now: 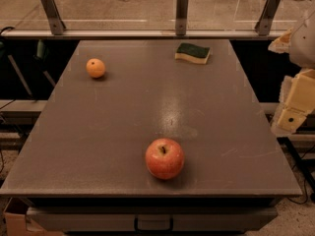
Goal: Move orange near sponge
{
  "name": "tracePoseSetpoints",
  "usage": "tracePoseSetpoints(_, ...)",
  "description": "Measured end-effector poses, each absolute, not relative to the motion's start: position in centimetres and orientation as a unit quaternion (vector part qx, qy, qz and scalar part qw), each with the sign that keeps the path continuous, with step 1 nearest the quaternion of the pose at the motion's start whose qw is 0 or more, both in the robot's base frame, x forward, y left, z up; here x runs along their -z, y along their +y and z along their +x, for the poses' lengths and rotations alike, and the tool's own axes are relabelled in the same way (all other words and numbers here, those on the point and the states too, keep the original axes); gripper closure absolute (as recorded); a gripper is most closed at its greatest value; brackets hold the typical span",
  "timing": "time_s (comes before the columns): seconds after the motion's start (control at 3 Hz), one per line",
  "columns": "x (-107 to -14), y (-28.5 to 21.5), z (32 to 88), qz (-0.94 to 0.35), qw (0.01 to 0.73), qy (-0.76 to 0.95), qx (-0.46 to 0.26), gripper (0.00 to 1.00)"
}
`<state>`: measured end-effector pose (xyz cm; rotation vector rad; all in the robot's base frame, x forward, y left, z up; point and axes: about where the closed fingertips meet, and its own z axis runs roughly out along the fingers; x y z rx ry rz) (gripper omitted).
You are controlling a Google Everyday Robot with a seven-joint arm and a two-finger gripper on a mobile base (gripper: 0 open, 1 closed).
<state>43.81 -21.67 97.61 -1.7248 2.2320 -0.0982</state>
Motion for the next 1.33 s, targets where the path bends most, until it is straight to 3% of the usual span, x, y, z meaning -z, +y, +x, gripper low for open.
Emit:
tracePoseSetpoints(0.33,-97.6,-21.7,43.8,-0.603,0.159,0.781,0.034,0.00)
tracePoseSetpoints(0.67,-97.7,-18.2,46.5,-0.624,0.188,0.758,0.017,0.00)
tracePoseSetpoints(1.33,-98.4,-3.6,53.8,-0.683,0.272,0.676,-0.055,0.00)
